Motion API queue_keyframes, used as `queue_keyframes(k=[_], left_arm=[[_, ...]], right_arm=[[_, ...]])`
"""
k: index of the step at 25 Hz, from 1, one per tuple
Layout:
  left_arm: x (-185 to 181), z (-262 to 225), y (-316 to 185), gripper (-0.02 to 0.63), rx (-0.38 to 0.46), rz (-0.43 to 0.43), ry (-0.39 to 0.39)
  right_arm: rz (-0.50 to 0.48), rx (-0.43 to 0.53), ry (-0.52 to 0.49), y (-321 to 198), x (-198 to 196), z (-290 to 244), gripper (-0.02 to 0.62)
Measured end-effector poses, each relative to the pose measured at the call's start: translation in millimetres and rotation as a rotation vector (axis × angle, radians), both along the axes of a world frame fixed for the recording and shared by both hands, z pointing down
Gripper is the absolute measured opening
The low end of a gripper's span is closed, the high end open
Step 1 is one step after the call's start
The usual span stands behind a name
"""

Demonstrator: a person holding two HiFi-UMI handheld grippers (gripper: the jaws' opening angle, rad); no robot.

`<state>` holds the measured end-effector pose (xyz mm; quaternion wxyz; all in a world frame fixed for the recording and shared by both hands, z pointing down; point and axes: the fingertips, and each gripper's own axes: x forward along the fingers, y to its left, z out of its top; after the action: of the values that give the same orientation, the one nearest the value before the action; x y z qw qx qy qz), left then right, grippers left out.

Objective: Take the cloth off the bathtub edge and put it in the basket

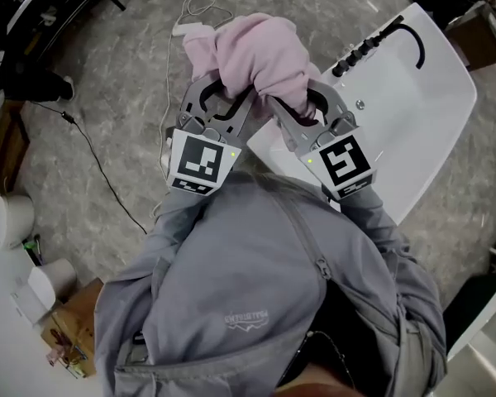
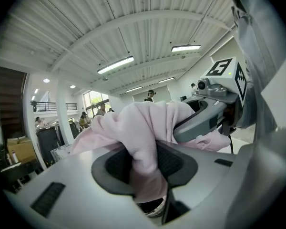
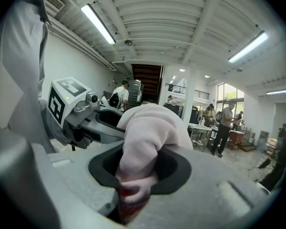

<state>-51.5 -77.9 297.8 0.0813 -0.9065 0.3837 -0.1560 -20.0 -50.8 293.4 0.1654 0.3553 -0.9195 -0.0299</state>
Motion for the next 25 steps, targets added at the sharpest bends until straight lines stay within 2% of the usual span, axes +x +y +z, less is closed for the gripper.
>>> queue_keyframes(k=[6,13,18,25], left_arm=[[-26,0,-79,0.133,-0.002,0.143,-0.002],[-65,6,-149,0.133,-0.047,0.298,0.008],[-82,3,-186,0.133,-0.057,0.418,0.019],[-84,3,-219,0.133,-0.066,0.549,0.038]], right_arm=[[0.14,0.001,-0.003,-75,-30,0,0.11],[0.279,-0.039,-0.011,-142,-75,2,0.11],[0.406,-0.06,0.014,-176,-94,3,0.11],[0.519,-0.063,0.031,-208,-103,-1,0.11]])
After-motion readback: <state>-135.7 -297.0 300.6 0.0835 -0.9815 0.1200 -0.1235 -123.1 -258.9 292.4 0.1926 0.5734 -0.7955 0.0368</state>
